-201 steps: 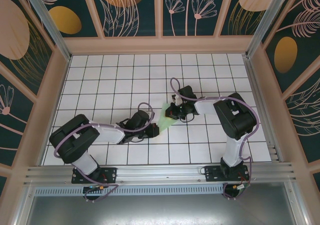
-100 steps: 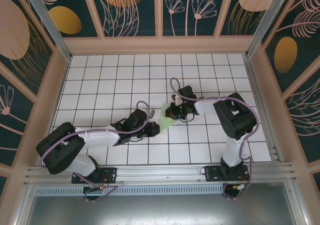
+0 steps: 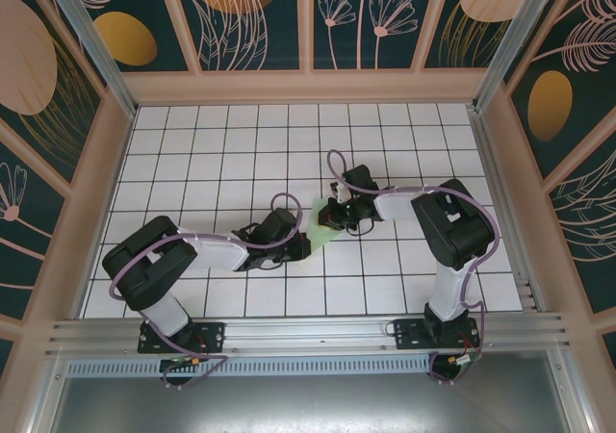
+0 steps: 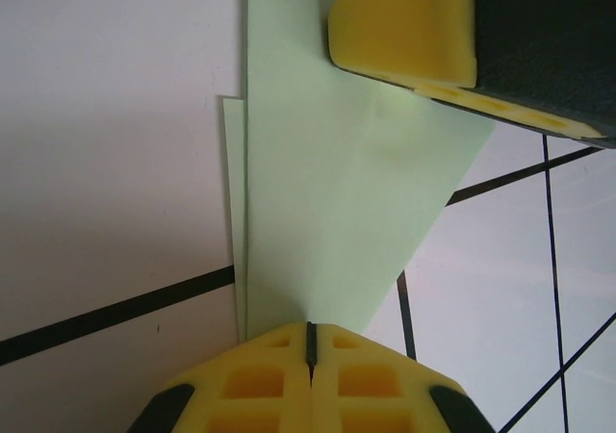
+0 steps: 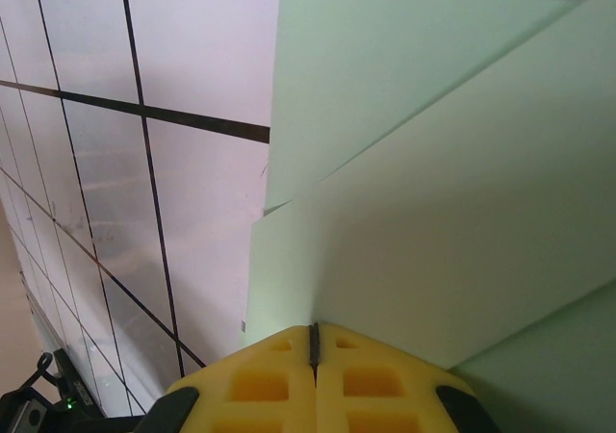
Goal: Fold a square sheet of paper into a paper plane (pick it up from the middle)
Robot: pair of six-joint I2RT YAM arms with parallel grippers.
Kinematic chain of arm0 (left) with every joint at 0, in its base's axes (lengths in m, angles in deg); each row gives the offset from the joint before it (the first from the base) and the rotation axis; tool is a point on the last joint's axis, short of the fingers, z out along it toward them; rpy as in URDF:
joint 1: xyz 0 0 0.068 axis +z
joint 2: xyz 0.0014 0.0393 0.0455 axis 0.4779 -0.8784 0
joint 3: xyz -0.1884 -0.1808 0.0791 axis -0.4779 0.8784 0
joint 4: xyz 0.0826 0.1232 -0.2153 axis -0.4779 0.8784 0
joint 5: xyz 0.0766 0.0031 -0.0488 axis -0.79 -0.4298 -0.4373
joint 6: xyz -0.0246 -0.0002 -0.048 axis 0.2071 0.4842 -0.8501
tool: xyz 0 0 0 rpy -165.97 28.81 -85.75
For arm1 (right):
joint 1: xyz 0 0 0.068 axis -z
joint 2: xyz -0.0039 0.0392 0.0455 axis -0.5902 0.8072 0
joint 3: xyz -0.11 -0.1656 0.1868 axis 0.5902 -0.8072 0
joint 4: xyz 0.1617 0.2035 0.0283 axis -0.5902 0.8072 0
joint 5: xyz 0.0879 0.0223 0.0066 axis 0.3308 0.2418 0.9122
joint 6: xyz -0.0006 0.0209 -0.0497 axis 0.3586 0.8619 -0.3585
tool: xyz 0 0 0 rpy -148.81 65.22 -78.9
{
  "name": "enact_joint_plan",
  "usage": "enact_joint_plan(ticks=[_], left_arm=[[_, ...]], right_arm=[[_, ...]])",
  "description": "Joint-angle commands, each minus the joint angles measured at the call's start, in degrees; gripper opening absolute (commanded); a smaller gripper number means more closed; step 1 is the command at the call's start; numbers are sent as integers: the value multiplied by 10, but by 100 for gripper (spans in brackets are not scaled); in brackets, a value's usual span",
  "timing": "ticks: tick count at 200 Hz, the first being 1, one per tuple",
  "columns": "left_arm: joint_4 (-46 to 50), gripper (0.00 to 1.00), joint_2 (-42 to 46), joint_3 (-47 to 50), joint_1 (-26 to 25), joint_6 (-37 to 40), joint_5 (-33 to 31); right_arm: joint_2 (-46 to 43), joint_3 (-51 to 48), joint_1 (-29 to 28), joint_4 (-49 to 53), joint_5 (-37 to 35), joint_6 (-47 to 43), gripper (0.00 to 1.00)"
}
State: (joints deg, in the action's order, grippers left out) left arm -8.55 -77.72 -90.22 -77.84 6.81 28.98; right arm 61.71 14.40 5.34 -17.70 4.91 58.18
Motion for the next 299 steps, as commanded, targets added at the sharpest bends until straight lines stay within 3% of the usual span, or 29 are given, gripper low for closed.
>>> enact_joint_plan(ticks=[1, 51, 107, 200, 240, 260, 299], left_arm=[[16, 0, -21, 26, -1, -18, 3], [5, 0, -27, 32, 0, -19, 25], [7, 0, -27, 29, 0, -19, 28], [26, 0, -37, 31, 0, -21, 28], [44, 0, -34, 54, -1, -27, 39], [40, 0, -17, 67, 0, -29, 49], [35, 0, -11, 74, -1, -28, 58]], right_arm=[[-12, 3, -2, 36, -57, -35, 0], [-78, -27, -21, 6, -29, -52, 0], [-54, -40, -56, 1, -35, -41, 0], [-13, -33, -62, 9, -33, -67, 0], [6, -22, -9, 6, -40, -88, 0], [14, -13, 52, -6, -35, -93, 0], [35, 46, 116, 19, -68, -103, 0]])
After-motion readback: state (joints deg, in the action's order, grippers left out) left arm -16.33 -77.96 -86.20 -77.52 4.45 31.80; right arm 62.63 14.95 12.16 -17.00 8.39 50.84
